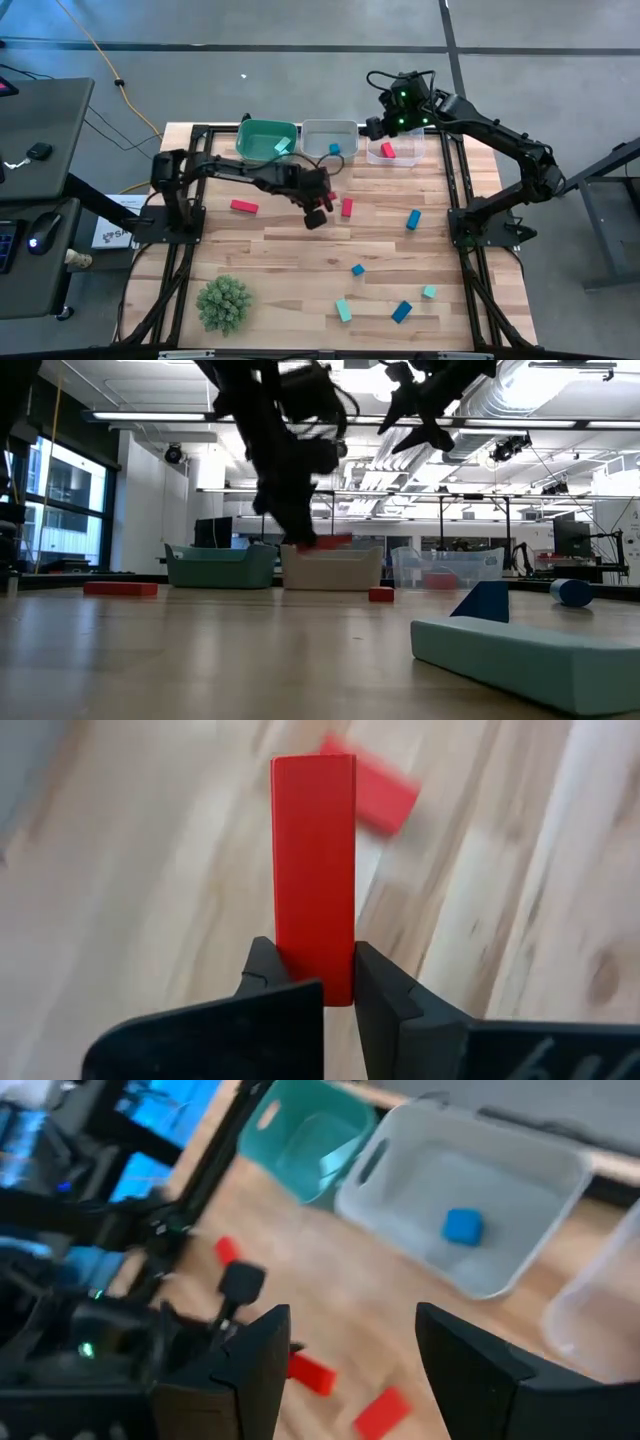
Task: Sort & place blocks by color
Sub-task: Put the middle red block into the transparent bin
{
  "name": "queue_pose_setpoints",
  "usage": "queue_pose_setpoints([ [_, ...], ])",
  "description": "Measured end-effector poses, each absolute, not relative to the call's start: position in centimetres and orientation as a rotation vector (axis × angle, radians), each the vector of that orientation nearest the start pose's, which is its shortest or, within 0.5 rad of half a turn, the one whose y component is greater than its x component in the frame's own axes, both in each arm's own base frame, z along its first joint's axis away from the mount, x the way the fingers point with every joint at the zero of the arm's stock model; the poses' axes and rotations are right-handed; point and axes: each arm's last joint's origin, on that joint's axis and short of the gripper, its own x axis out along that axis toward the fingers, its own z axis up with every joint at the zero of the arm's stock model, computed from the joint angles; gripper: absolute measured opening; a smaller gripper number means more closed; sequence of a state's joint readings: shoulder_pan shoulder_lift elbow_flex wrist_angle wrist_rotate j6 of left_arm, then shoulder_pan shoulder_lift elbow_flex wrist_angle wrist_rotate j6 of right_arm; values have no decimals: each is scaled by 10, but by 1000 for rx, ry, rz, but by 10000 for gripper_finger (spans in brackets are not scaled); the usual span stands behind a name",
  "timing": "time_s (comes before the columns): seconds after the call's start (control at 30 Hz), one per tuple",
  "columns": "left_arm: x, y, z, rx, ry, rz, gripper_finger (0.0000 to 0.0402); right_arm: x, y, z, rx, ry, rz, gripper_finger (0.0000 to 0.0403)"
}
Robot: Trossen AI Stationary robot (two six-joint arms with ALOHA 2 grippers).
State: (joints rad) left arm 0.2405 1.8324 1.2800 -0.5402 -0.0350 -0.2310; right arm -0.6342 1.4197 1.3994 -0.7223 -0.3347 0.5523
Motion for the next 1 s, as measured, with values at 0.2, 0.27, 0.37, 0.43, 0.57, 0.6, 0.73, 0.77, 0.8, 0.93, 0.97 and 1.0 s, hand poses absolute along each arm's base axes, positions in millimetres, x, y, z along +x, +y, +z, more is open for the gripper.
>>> queue_pose_setpoints([
  [0.2,363,99,225,-294,873,378,0,248,-163,356,902,582,-407,206],
  [0.27,363,102,234,-256,814,398,0,249,-160,356,895,586,-397,206],
  [0.37,364,104,244,-179,750,434,0,253,-155,356,887,596,-378,206],
  [0.43,364,106,249,-131,719,455,0,255,-151,356,880,603,-363,206],
  [0.57,364,110,253,-67,693,466,0,259,-144,356,864,614,-339,206],
  [0.6,365,111,253,-50,691,471,0,260,-142,356,855,617,-336,206],
  [0.73,365,111,255,45,693,504,0,263,-136,354,840,636,-347,206],
  [0.77,366,111,255,70,693,509,0,263,-135,354,839,640,-346,206],
  [0.8,366,110,256,95,693,513,0,263,-134,354,839,645,-343,206],
  [0.93,369,107,259,201,686,530,0,265,-130,353,830,656,-350,206],
  [0.97,370,106,260,227,680,535,0,265,-129,353,824,659,-367,206],
  [1.0,371,104,261,251,670,538,0,265,-129,352,816,666,-389,206],
])
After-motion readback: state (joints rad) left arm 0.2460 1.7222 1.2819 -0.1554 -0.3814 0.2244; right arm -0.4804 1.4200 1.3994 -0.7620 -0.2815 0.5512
